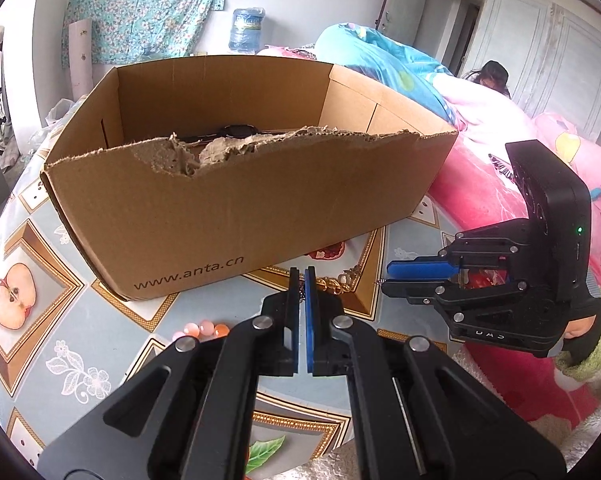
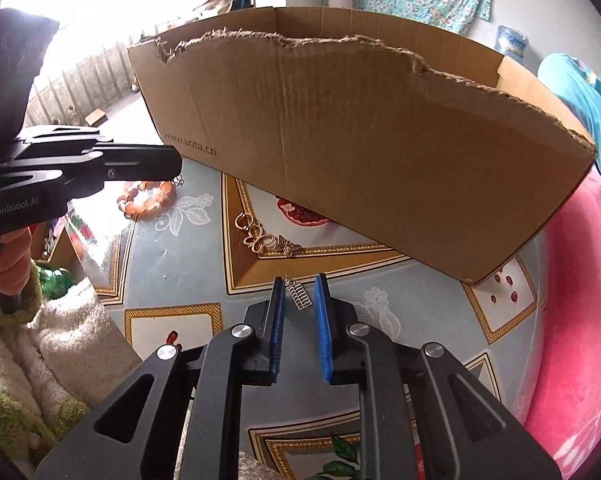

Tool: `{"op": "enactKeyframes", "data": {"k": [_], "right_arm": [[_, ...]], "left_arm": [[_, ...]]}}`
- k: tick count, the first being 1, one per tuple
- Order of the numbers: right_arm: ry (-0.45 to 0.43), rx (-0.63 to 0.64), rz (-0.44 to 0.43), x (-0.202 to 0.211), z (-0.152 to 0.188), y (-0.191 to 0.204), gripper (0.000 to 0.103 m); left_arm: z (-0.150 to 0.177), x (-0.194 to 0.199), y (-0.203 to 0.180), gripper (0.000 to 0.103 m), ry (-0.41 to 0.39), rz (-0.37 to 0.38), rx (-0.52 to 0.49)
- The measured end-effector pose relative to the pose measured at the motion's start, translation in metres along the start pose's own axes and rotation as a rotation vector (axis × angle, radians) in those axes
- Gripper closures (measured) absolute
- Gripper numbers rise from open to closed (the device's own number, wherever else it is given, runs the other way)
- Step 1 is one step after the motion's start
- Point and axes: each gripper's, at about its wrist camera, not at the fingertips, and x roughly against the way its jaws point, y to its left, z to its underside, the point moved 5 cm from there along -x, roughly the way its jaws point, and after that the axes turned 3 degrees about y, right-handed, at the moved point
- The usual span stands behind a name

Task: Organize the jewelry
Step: 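Grasp a small gold earring with the right gripper, then carry the gold earring into the box and open the right gripper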

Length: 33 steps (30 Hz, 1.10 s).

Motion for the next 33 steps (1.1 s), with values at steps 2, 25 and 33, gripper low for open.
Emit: {"op": "enactKeyframes", "data": {"k": [2,25,33], "right_arm": [[0.024,0.02,-0.017,0.0,-0.002,0.002,0.093],[-0.131,-0.077,-0.068,0.088,-0.026,-0.019,0.098],[-0.273,-0.079,-0.106,0.142,-0.086,-0.038,0.098]], "left_arm": [[0.0,-0.002,-0.001,0.101,0.002,0.0,-0.002],[-0.033,0.055,-0.018,0.101,-0.118,0.028,-0.045],[-0.113,0.066,-0.012,0.101,-0.119,0.035,-0.072]]}}
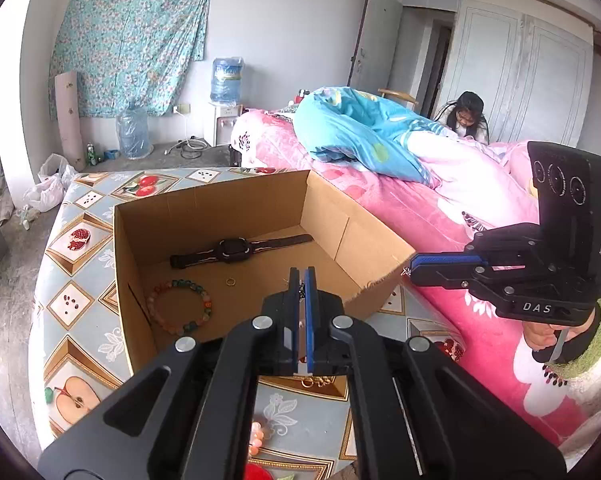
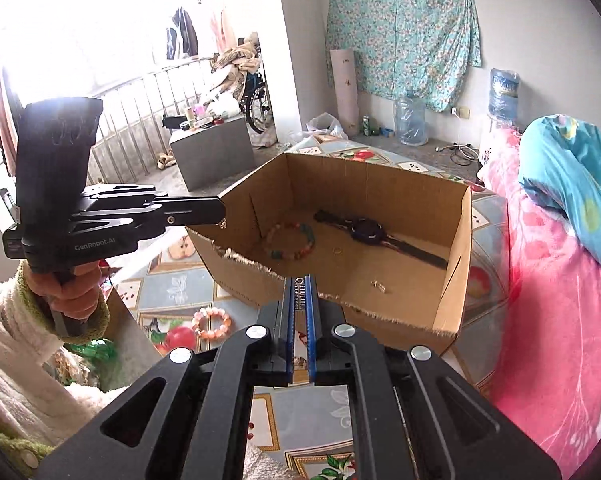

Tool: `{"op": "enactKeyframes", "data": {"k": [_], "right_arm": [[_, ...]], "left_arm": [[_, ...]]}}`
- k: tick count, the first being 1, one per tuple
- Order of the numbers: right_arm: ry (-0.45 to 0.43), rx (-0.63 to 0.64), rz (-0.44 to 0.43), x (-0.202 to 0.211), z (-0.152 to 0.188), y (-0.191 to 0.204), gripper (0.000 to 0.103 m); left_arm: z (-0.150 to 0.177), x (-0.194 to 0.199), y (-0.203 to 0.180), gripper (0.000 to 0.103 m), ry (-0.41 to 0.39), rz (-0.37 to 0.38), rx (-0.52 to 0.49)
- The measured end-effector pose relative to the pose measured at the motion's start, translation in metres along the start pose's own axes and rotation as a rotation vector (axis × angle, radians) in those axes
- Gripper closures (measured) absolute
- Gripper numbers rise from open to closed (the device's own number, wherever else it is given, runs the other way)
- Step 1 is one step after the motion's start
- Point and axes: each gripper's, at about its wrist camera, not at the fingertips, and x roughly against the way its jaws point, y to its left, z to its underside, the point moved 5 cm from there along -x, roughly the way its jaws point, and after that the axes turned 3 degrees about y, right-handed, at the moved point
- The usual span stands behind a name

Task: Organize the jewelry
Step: 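Carry the gold earring into the box and open the right gripper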

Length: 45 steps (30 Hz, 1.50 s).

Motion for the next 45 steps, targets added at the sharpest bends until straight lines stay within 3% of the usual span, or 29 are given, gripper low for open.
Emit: {"op": "enactKeyframes", "data": {"k": [5,11,15,21,27,36,41,45], "right_arm": [[0.05,-0.026,-0.004,-0.029,-0.028,-0.021,0.098],[0.222,-0.089,-0.039,-0.093,-0.043,-0.047,0.098],[0.346,-0.123,-0.068,-0.133,-0.052,-0.062,0.098],[0.46,-0.145,-0.029,-0.173,-0.055,-0.079,0.098],[0.525,-0.204,-0.024,-0.198,-0.052,-0.094,0.098],[0.534,-0.255,-0.015,-0.207,-0.052,-0.099,0.097],[0.492,-0.271,-0.012,-0.198,-0.06,-0.098,0.097],[0.397,-0.265,-0.022,-0.167,-0.073,-0.089,0.097]], "left_arm": [[-0.026,-0.052,0.023,0.101,0.176,0.035,0.1],[-0.016,-0.122,0.044,0.101,0.403,0.073,0.231],[-0.012,-0.151,0.049,0.101,0.477,0.054,0.267],[-0.006,-0.171,0.06,0.101,0.552,0.03,0.311],[-0.003,-0.174,0.065,0.1,0.549,0.011,0.329],[0.002,-0.164,0.079,0.093,0.522,0.001,0.356],[-0.003,-0.149,0.08,0.093,0.474,-0.003,0.345],[-0.015,-0.122,0.074,0.092,0.397,-0.007,0.308]]}}
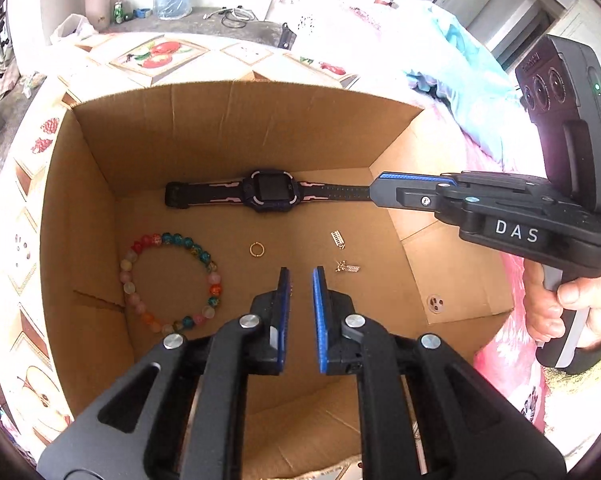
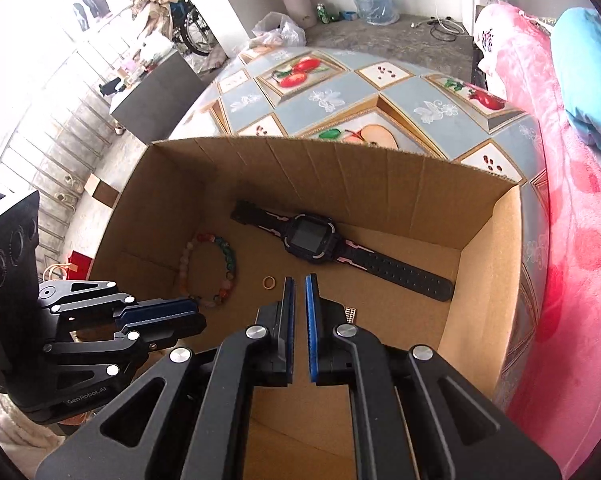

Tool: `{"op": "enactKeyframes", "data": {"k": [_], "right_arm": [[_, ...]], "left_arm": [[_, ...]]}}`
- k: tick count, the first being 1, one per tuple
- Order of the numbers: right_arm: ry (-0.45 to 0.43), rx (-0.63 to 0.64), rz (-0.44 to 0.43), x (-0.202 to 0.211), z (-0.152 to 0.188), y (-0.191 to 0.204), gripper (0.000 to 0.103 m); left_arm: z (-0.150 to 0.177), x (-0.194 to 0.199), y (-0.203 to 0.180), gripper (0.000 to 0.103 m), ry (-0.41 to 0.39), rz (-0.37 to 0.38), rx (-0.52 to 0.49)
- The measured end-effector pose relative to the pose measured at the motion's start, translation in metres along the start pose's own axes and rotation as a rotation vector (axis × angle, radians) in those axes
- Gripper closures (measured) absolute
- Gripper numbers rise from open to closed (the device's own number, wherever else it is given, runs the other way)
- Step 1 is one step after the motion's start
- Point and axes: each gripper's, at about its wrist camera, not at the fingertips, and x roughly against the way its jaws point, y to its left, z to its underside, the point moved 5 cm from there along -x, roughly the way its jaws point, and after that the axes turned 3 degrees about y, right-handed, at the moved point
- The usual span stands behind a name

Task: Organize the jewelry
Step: 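Carry the gold earring into the box and open the right gripper, then withdraw the right tool from the box toward the gold chain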

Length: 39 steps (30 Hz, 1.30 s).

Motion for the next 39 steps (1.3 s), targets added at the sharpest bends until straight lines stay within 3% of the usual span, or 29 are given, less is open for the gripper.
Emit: {"op": "enactKeyframes", "data": {"k": [3,5,7,11,15,18,25,31,39], "right_arm": [[-0.089,0.029,-0.015,0.033,0.009,0.016,0.093],[-0.156,0.052,-0.025,0.056,0.022,0.029,0.071],[-0.227,0.073,-0.028,0.078,0.038,0.04,0.063],[-0.331,0.085,-0.035,0.107,0.076,0.058,0.058],[-0.393,0.059,-0.048,0.119,0.117,0.064,0.058],[-0.409,0.008,-0.06,0.114,0.146,0.058,0.058],[-0.331,-0.185,-0.036,0.066,0.191,0.014,0.058],[-0.307,-0.232,0.069,0.05,0.184,-0.019,0.061],[-0.297,-0.231,0.087,0.039,0.172,-0.03,0.069]], "left_arm": [[0.007,0.03,-0.011,0.083,-0.088,0.015,-0.04],[0.016,0.052,-0.019,0.08,-0.16,0.01,-0.074],[0.027,0.075,-0.027,0.077,-0.235,-0.008,-0.104],[0.055,0.115,-0.04,0.066,-0.364,-0.027,-0.149],[0.084,0.134,-0.049,0.063,-0.433,-0.042,-0.186],[0.108,0.132,-0.049,0.062,-0.441,-0.042,-0.194],[0.142,0.079,-0.039,0.062,-0.336,-0.063,-0.187],[0.143,0.059,-0.025,0.062,-0.319,-0.106,-0.167],[0.144,0.051,-0.015,0.062,-0.324,-0.124,-0.166]]}}
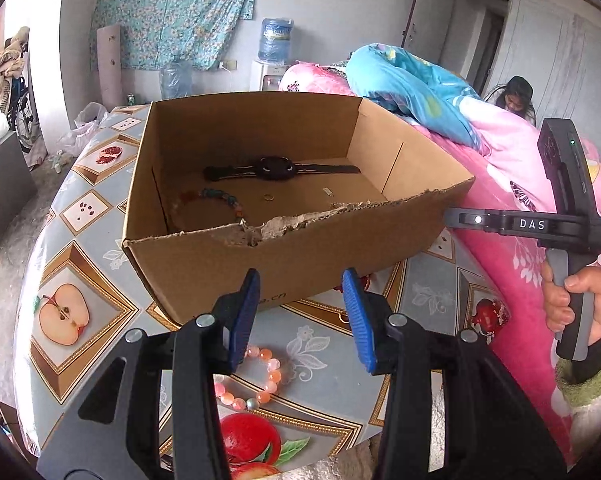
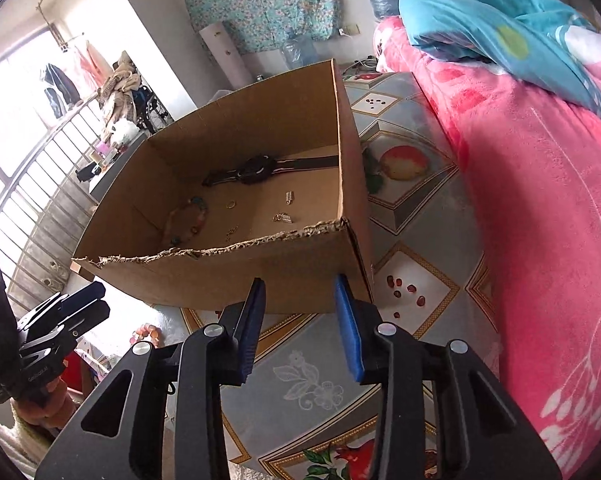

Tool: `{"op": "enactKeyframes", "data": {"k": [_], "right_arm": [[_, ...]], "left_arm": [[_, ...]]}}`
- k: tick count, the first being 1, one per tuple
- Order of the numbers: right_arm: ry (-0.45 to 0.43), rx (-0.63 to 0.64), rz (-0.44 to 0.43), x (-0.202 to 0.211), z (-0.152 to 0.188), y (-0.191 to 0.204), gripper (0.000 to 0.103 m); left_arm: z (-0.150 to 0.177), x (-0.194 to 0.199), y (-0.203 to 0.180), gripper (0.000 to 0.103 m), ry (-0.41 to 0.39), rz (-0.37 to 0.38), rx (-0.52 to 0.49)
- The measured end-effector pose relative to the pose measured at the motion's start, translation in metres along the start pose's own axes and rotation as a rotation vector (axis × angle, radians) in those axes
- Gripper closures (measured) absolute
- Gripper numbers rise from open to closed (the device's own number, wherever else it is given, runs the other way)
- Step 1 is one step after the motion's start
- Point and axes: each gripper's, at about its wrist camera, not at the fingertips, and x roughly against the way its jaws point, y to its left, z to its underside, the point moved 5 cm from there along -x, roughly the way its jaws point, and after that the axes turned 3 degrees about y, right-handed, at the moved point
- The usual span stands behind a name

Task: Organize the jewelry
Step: 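Withdraw the right tool from the box toward the gold chain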

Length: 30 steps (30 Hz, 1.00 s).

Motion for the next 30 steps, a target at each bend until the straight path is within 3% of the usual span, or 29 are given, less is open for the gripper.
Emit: {"op": "enactKeyframes", "data": {"k": [14,25,30], "right_arm": [[-0.047,-0.012,-0.033,0.0,-0.006,-0.008,0.069],[-0.039,0.118,-0.039,-0.007,0.053,0.018,0.069],[-0.028,0.11,-0.084,-0.02,0.07,0.02,0.069]], "left_arm": [[0.021,-0.02,-0.012,0.062,0.081,-0.022,-0.021],[0.05,-0.034,-0.034,0.062,0.126,-0.039,-0.066],[0.05,-0.05,-0.043,0.062,0.146,-0.058,-0.099]]}}
